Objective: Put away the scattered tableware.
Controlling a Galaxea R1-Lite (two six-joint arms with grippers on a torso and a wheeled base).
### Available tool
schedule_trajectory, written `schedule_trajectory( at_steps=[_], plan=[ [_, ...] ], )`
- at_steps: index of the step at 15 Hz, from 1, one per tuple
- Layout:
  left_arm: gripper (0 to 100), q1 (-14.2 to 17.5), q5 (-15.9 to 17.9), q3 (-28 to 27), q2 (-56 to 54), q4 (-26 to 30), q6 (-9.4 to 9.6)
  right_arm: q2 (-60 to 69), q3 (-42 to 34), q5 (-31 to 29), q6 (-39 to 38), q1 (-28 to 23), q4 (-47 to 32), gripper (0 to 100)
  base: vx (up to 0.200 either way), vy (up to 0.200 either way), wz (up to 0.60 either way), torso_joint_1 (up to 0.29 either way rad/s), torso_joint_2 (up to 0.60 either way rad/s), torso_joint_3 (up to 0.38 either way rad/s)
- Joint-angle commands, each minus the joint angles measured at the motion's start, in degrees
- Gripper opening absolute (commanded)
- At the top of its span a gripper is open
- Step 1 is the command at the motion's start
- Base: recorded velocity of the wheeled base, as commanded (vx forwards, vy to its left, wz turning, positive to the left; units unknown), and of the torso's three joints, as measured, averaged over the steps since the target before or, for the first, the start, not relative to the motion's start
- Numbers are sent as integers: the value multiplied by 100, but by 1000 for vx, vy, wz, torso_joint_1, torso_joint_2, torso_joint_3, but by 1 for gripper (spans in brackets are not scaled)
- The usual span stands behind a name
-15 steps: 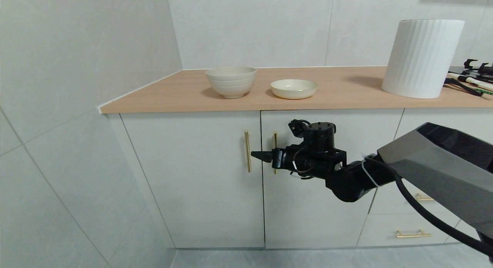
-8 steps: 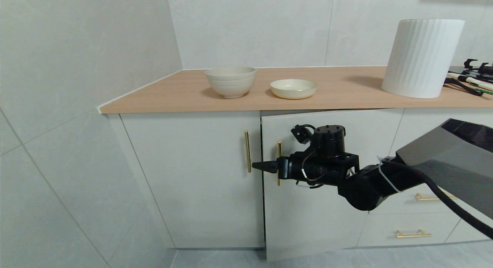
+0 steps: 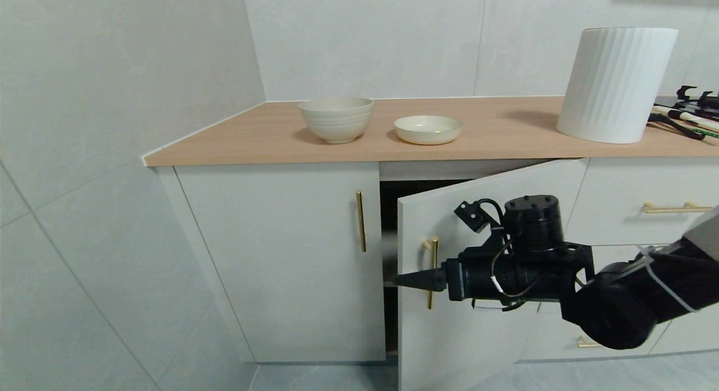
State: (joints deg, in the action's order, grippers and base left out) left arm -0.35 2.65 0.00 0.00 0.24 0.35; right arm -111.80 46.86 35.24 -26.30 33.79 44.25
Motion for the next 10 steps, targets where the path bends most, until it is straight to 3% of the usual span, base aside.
schedule_trajectory(
  at_steps=[1,5,10],
  plan=[
    [100,0,-1,0,0,2,0,756,-801,97,-7,5,382,100,0,0,0,0,0,0],
    [100,0,-1,0,0,2,0,1029,-1619,106,-7,40,998,100,0,0,0,0,0,0],
    [100,0,8,0,0,2,44,1073,-1856,106,2,49,1130,100,0,0,0,0,0,0]
  ],
)
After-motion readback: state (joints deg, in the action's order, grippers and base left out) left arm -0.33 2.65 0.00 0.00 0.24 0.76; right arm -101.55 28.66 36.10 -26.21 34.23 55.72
